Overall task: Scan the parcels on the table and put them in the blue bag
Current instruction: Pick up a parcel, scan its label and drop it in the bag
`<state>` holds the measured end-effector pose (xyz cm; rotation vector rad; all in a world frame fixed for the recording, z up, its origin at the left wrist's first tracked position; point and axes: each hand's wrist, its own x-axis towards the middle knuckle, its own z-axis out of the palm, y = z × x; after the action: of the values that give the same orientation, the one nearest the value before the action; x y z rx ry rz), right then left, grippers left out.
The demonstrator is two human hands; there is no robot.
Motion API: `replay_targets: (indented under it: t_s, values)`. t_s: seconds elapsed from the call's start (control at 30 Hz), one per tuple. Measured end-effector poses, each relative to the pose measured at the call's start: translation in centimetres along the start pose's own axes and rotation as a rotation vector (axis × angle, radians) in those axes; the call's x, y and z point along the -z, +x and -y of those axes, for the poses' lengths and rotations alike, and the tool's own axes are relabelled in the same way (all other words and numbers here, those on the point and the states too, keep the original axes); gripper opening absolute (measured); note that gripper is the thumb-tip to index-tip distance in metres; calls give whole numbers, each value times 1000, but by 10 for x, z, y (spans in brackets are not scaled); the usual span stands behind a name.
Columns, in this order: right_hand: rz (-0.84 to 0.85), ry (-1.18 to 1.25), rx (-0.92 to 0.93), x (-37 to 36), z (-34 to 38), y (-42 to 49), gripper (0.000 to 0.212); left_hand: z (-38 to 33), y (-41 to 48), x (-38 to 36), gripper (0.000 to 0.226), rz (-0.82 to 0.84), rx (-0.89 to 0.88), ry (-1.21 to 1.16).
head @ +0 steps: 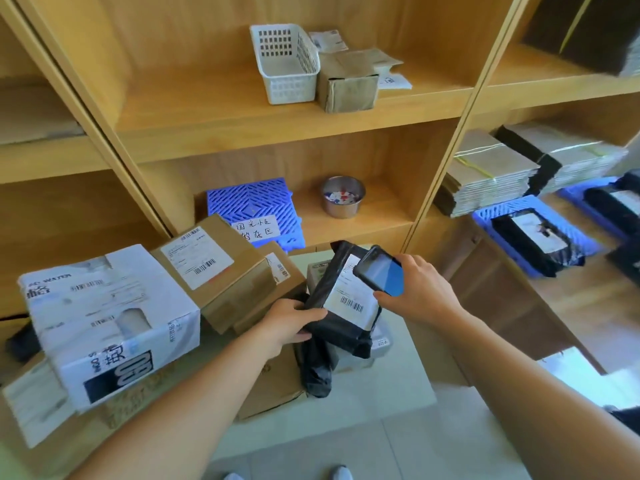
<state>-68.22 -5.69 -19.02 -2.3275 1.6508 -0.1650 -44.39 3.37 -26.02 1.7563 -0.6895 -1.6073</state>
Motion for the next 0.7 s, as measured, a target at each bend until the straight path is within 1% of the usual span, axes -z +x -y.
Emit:
replay_targets:
  t_s: [0.07, 0.13, 0.23, 0.33, 0.43, 0.5, 0.57, 0.6, 0.7]
  values:
    - [26, 6, 43, 0, 0, 1, 88, -13, -9, 9, 25, -42, -62, -24]
    - [67, -4, 115, 4, 2, 4, 91, -31, -19, 25, 21, -114, -126, 11]
    - [111, -70, 260, 10, 14, 6, 95, -61, -41, 60, 25, -258, -255, 174]
    - [93, -56, 349, 18, 44, 7, 95, -93, -70, 105, 33, -406, -361, 342]
    - [56, -62, 408, 22, 82, 5, 96, -115, -99, 149, 46, -460, -415, 424]
    - [38, -73, 429, 22, 106, 2, 95, -123, -118, 173, 49, -494, -438, 419]
    - [9, -81, 443, 21, 137, -1, 96, -123, -137, 203, 57, -534, -468, 394]
    - [-11, -85, 449, 21, 155, -3, 96, -122, -146, 219, 55, -543, -485, 381]
    - [-78, -96, 454, 19, 204, -7, 94, -113, -164, 265, 41, -552, -520, 379]
